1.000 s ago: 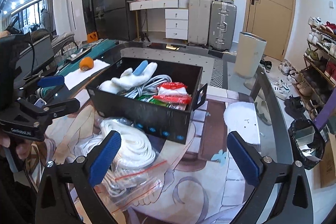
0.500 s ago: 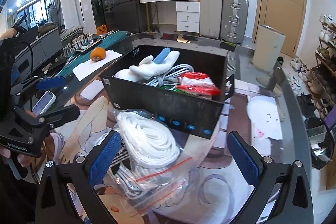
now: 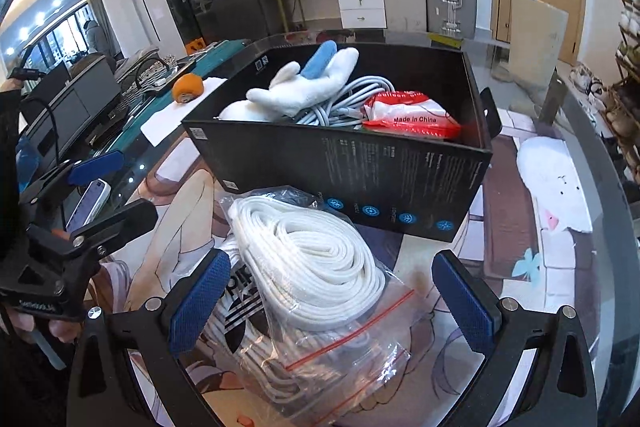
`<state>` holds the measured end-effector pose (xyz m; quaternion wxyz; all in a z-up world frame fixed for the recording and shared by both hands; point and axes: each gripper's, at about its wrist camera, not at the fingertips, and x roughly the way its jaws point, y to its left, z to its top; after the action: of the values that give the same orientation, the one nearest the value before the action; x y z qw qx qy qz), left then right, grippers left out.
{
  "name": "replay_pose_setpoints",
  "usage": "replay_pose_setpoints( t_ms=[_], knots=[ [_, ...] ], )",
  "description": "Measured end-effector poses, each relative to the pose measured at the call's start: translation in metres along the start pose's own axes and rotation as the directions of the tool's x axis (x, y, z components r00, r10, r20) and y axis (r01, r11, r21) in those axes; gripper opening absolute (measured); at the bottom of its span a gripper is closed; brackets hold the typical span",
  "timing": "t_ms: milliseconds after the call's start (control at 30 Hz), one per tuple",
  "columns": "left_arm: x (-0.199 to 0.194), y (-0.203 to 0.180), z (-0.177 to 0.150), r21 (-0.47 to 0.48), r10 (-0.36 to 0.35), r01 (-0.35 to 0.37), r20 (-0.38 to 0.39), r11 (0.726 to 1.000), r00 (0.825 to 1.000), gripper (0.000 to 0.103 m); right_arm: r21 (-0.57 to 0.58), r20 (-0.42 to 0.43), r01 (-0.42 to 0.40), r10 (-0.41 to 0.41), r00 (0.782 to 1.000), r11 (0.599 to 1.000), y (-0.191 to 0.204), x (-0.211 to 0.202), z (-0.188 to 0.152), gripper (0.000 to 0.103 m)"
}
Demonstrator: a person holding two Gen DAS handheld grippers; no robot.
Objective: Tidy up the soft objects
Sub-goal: 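Withdraw both tools from the box toward the clear plastic bags, then grasp the clear bag of white rope with the right gripper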
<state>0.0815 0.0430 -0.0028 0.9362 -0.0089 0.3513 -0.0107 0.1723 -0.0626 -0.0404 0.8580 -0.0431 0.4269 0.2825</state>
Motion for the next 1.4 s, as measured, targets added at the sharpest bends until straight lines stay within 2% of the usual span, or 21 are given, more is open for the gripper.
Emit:
replay_pose_setpoints(
  t_ms=[200, 533, 600, 667, 767, 1000, 1333, 1400],
  knots=[
    [0.004, 0.004, 0.0, -0.001, 0.005, -0.005, -0.008, 1.0, 1.0, 0.103, 0.013, -0.027, -0.029, 0.03, 0.999, 0.999, 0.001, 0.013, 0.003, 0.102],
    [0.006, 0.005, -0.001, 0.002, 0.001, -0.001, -0.017, 1.0, 1.0, 0.103, 0.014, -0.025, -0.087, 0.087, 0.996, 0.996, 0.006, 0.019, 0.005, 0.102],
    [0.007, 0.006, -0.001, 0.002, 0.0, 0.0, -0.019, 1.0, 1.0, 0.103, 0.013, -0.024, -0.096, 0.096, 0.995, 0.995, 0.007, 0.018, 0.003, 0.097],
    [0.007, 0.006, -0.001, 0.004, 0.0, 0.0, -0.018, 1.0, 1.0, 0.103, 0.011, -0.026, -0.109, 0.11, 0.994, 0.994, 0.007, 0.016, 0.003, 0.086],
    [0.007, 0.006, -0.001, 0.007, -0.001, 0.001, -0.017, 1.0, 1.0, 0.103, 0.009, -0.036, -0.14, 0.141, 0.989, 0.99, 0.006, 0.014, 0.002, 0.076],
    [0.008, 0.006, -0.001, 0.01, -0.003, 0.003, -0.018, 1.0, 1.0, 0.103, 0.005, -0.033, -0.144, 0.144, 0.989, 0.99, 0.006, 0.011, 0.001, 0.075],
    [0.007, 0.004, -0.002, 0.018, -0.004, 0.005, -0.022, 1.0, 1.0, 0.103, 0.013, -0.016, -0.146, 0.146, 0.989, 0.989, 0.007, 0.017, 0.003, 0.08],
    [0.008, 0.004, -0.003, 0.019, -0.006, 0.006, -0.024, 1.0, 1.0, 0.103, 0.016, -0.006, -0.148, 0.148, 0.989, 0.989, 0.007, 0.016, 0.003, 0.071]
  ],
)
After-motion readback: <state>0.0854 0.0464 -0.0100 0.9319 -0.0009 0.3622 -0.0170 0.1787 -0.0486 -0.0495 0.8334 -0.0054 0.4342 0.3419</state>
